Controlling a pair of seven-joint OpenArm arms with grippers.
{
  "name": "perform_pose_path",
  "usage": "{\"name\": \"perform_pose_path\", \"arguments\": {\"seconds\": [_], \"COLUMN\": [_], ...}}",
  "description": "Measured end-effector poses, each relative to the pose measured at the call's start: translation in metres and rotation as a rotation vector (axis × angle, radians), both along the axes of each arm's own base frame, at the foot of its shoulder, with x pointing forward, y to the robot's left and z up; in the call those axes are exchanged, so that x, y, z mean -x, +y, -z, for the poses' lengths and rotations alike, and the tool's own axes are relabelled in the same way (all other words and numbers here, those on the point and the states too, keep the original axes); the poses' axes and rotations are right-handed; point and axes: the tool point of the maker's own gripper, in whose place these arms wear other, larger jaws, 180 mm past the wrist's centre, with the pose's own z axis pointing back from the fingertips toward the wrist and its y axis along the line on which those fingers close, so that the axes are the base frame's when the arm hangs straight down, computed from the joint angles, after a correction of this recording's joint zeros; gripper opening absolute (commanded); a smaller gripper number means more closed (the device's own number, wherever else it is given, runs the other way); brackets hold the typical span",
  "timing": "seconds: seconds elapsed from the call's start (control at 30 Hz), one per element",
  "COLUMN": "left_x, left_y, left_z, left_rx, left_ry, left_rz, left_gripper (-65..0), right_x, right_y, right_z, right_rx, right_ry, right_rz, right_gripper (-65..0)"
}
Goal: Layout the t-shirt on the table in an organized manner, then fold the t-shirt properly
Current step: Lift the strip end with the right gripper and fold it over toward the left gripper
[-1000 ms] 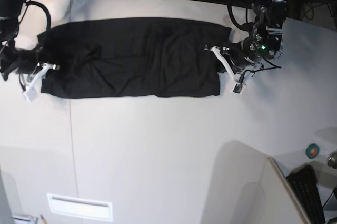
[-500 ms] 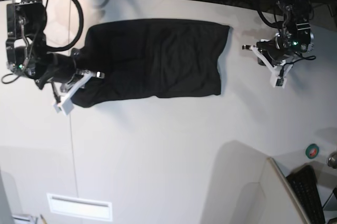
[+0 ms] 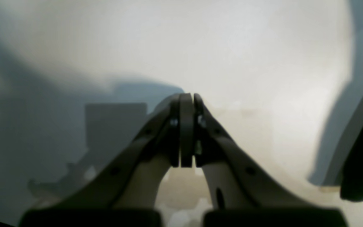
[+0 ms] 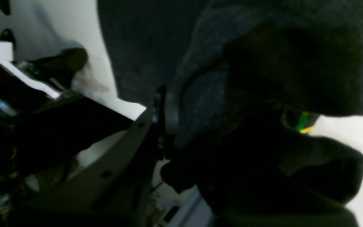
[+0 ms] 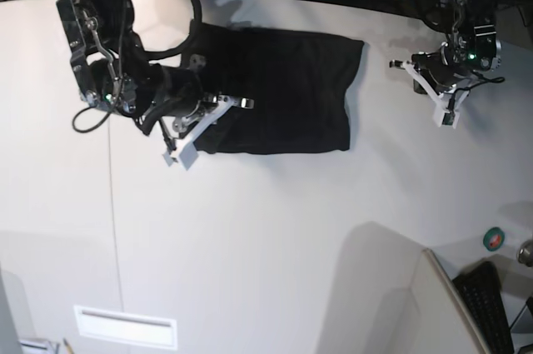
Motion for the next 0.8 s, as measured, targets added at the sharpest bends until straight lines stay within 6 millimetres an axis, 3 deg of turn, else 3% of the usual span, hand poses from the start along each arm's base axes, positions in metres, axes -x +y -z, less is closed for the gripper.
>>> {"name": "perform_pose_path", "arguments": {"seconds": [0.27,0.57,0.73,0.8], "left_x": [-0.011,-0.018,-0.018,-0.014], "left_y": [-0.052,-0.081,-0.087,-0.084], "left_z": [0.008,0.01,0.009,0.006], "left_rx": [-0.038,-0.031,-0.005,0.001], "left_ry": [-0.018,-0.04,-0.05,-0.04], "left_rz": [0.139,0.201,0.202,0.212], "left_gripper": [-65.0,-65.0,-65.0,-65.0], "right_x": [-0.007,-0.006,-0.022,-0.017], "right_y": [0.018,0.061,0.061,0.063], "right_z": [-0.01,-0.026,-0.013,-0.004], "right_rx": [0.011,-0.035,0.018,0.027], "right_ry": [0.005,-0.02,-0.06,-0.033], "right_rz": [-0.011,-0.105,-0.093,-0.106], "right_gripper": [-65.0,-65.0,-65.0,-65.0]}}
